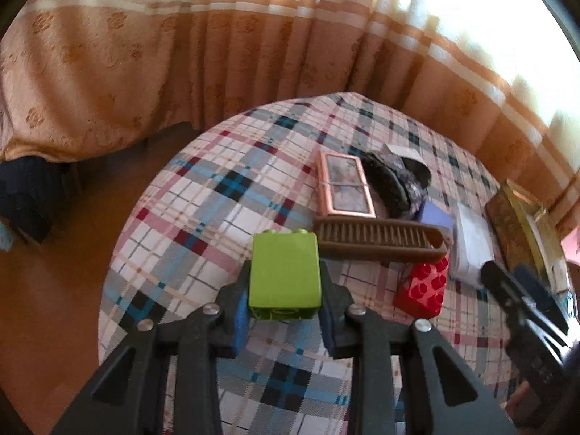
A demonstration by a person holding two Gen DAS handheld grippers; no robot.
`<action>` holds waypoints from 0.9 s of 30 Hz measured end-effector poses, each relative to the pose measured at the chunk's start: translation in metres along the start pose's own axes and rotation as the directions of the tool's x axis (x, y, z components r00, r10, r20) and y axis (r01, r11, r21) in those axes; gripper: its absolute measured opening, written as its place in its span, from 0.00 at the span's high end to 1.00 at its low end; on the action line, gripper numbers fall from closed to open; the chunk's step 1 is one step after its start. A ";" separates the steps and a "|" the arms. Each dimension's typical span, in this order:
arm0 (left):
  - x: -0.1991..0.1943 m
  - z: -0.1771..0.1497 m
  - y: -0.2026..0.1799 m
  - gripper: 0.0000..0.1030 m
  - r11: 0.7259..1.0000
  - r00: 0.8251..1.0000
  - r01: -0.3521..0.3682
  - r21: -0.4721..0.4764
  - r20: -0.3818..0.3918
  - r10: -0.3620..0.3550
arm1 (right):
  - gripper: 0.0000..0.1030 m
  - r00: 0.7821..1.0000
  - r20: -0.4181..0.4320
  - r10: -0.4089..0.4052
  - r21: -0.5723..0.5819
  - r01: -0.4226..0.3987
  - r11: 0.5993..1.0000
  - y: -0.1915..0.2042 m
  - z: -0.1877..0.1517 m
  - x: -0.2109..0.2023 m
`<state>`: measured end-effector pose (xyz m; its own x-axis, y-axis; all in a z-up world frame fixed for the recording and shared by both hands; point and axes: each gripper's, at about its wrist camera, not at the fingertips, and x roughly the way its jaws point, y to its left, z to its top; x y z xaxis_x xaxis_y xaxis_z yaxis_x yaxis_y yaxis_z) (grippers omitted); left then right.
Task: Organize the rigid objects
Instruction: 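Grasp the lime-green block with the left gripper while the right gripper grasps the clear lid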
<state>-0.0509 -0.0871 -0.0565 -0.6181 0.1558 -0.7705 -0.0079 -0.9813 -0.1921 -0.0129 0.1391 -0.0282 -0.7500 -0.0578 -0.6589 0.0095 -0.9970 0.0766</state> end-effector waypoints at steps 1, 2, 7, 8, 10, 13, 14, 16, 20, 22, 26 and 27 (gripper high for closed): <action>-0.001 0.000 0.003 0.70 1.000 1.000 0.002 -0.017 0.009 -0.002 | 0.20 1.000 -0.011 0.007 0.016 -0.007 1.000 0.000 0.002 0.005; -0.002 0.000 0.005 0.70 1.000 1.000 0.008 -0.029 0.016 -0.008 | 0.21 1.000 -0.018 0.003 0.020 -0.003 1.000 0.000 0.004 0.008; -0.001 0.000 0.007 0.70 0.999 1.000 0.021 -0.046 0.020 -0.021 | 0.38 0.993 -0.115 -0.008 0.024 0.011 1.000 0.003 0.012 0.036; -0.001 0.000 0.007 0.70 0.999 1.000 0.015 -0.043 0.017 -0.014 | 0.38 0.990 -0.144 -0.011 0.036 0.016 0.999 0.002 0.013 0.043; 0.000 0.000 0.004 0.70 0.999 1.000 0.002 -0.034 0.015 -0.002 | 0.39 0.991 -0.129 -0.030 0.041 0.035 0.999 0.001 0.016 0.046; 0.002 0.000 0.001 0.70 1.000 1.000 -0.015 -0.017 0.009 0.015 | 0.41 0.986 -0.148 -0.077 -0.009 0.076 0.997 0.006 0.020 0.055; 0.002 0.000 0.001 0.70 1.000 1.000 -0.018 -0.015 0.009 0.018 | 0.44 0.986 -0.148 -0.078 -0.017 0.076 0.997 0.007 0.019 0.055; 0.001 -0.001 0.002 0.70 1.000 1.000 -0.020 -0.016 0.011 0.020 | 0.45 0.988 -0.143 -0.057 -0.007 0.057 0.998 0.005 0.017 0.050; -0.002 -0.001 0.000 0.70 0.999 0.998 -0.054 -0.005 0.034 0.054 | 0.45 0.998 -0.062 0.027 0.072 -0.023 0.997 -0.008 0.012 0.027; -0.007 -0.002 -0.004 0.70 0.997 0.996 -0.071 0.010 0.062 0.070 | 0.45 0.996 0.043 0.081 0.097 -0.084 0.992 -0.014 0.009 0.006; -0.015 -0.003 -0.010 0.70 0.996 0.991 -0.083 0.039 0.107 0.079 | 0.45 0.980 0.179 0.088 0.071 -0.102 0.992 -0.013 0.000 -0.026; -0.017 -0.003 -0.010 0.70 0.996 0.990 -0.084 0.041 0.116 0.079 | 0.45 0.973 0.214 0.082 0.070 -0.099 0.993 -0.013 -0.001 -0.034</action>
<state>-0.0385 -0.0796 -0.0434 -0.7037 0.0638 -0.7077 0.0123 -0.9947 -0.1018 0.0130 0.1539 -0.0072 -0.8707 -0.1274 -0.4750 0.0377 -0.9803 0.1938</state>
